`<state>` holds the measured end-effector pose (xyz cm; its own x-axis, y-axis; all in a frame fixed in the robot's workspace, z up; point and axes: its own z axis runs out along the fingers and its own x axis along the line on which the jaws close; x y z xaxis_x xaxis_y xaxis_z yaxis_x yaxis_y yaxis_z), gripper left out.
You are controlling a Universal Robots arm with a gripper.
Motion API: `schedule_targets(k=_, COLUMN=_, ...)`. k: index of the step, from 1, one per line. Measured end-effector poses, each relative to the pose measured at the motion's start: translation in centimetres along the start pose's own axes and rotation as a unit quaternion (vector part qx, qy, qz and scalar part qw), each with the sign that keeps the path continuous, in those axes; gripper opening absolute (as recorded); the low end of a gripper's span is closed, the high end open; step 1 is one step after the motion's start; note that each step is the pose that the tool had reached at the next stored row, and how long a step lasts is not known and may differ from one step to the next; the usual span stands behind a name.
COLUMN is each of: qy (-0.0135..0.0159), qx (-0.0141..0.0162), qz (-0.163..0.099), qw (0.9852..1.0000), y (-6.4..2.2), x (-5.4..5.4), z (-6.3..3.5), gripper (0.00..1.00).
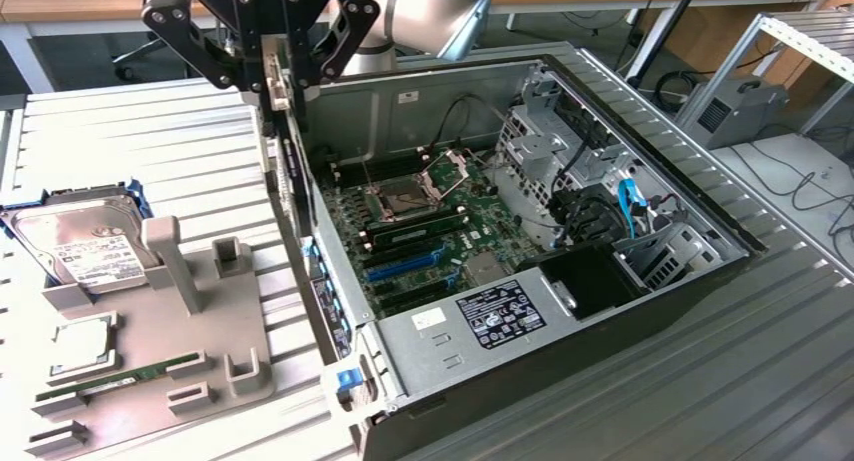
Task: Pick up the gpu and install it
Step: 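Pick up the gpu and move the gpu toward the slot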
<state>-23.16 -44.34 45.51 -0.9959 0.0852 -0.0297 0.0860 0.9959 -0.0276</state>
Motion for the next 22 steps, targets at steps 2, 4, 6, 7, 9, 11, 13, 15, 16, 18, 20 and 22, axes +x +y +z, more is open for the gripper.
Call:
schedule_targets(k=2, qy=0.0000, qx=0.0000, qz=0.000, qw=1.0000, y=0.00, x=-0.03, z=0.00, gripper=0.26)
schedule_targets(k=4, qy=0.0000, qx=0.0000, qz=0.000, qw=1.0000, y=0.01, x=-0.08, z=0.00, gripper=0.26)
schedule_targets(k=6, qy=0.0000, qx=0.0000, qz=0.000, qw=1.0000, y=0.01, x=-0.13, z=0.01, gripper=0.26)
schedule_targets(k=7, qy=0.0000, qx=0.0000, qz=0.000, qw=1.0000, y=0.01, x=-0.14, z=0.01, gripper=0.26)
schedule_targets(k=9, qy=0.0000, qx=0.0000, qz=0.000, qw=1.0000, y=0.02, x=-0.18, z=0.01, gripper=0.26)
schedule_targets(k=11, qy=0.0000, qx=0.0000, qz=0.000, qw=1.0000, y=0.02, x=-0.21, z=0.01, gripper=0.26)
schedule_targets(k=13, qy=0.0000, qx=0.0000, qz=0.000, qw=1.0000, y=0.02, x=-0.25, z=0.01, gripper=0.26)
schedule_targets(k=15, qy=0.0000, qx=0.0000, qz=0.000, qw=1.0000, y=0.03, x=-0.29, z=0.01, gripper=0.26)
schedule_targets(k=16, qy=0.0000, qx=0.0000, qz=0.000, qw=1.0000, y=0.03, x=-0.30, z=0.02, gripper=0.26)
schedule_targets(k=18, qy=0.0000, qx=0.0000, qz=0.000, qw=1.0000, y=0.03, x=-0.33, z=0.02, gripper=0.26)
schedule_targets(k=20, qy=0.0000, qx=0.0000, qz=0.000, qw=1.0000, y=0.03, x=-0.37, z=0.02, gripper=0.26)
schedule_targets(k=22, qy=0.0000, qx=0.0000, qz=0.000, qw=1.0000, y=0.04, x=-0.42, z=0.03, gripper=0.26)
